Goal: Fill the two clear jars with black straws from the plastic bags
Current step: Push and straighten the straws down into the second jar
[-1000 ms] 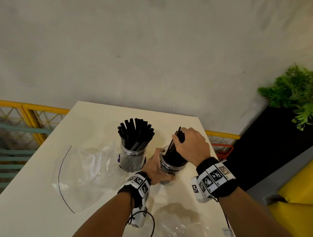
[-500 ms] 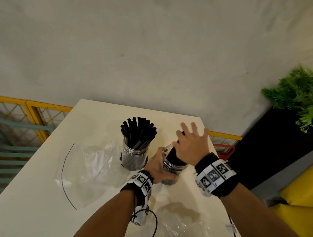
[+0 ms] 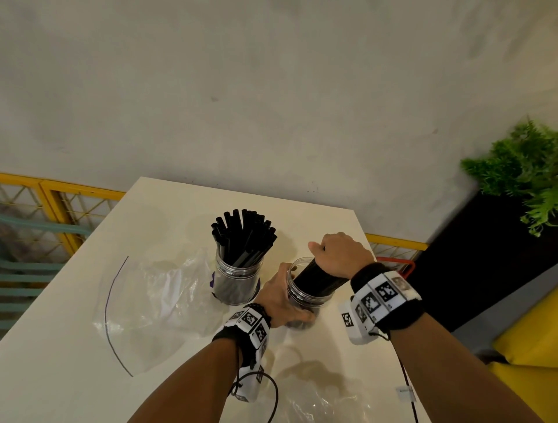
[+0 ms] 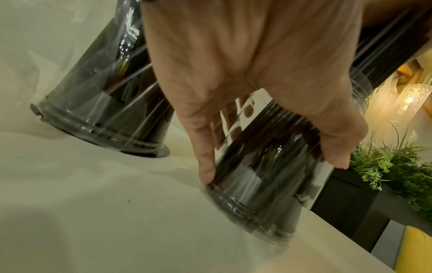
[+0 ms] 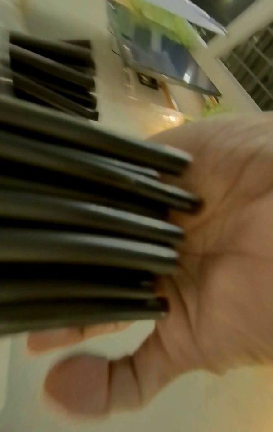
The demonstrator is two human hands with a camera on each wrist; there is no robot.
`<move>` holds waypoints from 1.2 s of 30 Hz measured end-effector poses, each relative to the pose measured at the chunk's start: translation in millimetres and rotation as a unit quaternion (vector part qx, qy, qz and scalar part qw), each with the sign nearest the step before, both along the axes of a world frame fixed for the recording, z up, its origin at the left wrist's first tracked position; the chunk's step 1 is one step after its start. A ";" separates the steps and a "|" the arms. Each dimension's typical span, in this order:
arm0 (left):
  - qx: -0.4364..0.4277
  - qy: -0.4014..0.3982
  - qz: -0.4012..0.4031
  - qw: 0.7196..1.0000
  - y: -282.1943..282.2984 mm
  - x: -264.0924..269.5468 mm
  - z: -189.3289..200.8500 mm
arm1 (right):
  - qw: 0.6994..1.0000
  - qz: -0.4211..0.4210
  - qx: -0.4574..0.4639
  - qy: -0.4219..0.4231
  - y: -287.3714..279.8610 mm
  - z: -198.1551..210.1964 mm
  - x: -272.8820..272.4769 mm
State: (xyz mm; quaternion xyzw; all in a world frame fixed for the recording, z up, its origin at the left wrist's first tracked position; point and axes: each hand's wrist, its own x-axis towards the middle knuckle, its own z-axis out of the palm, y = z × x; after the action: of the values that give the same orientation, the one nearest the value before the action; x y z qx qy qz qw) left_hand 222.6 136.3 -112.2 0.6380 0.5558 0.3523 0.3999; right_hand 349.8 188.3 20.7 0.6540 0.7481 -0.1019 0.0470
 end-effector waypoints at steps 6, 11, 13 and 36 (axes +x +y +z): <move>-0.010 0.003 0.002 1.000 -0.1 -1.1 1.4 | 0.987 0.049 0.079 0.134 -0.3 24.6 13.1; -0.020 -0.011 -0.006 1.000 -0.1 -1.3 2.0 | 0.991 0.136 0.015 -0.005 -26.4 7.4 13.5; -0.017 -0.017 -0.005 1.000 -0.1 -1.5 1.7 | 0.987 0.132 0.090 -0.020 -32.9 -9.4 15.6; -0.011 -0.007 -0.003 1.000 3.3 -0.3 -2.0 | 0.984 0.064 0.160 -0.052 -22.1 -16.6 -14.9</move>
State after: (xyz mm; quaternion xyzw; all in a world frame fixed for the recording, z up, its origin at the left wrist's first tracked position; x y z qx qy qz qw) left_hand 222.3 139.6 -114.2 0.6329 0.5549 0.3493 0.4118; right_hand 334.9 166.2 4.0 0.6086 0.7914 0.0563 -0.0126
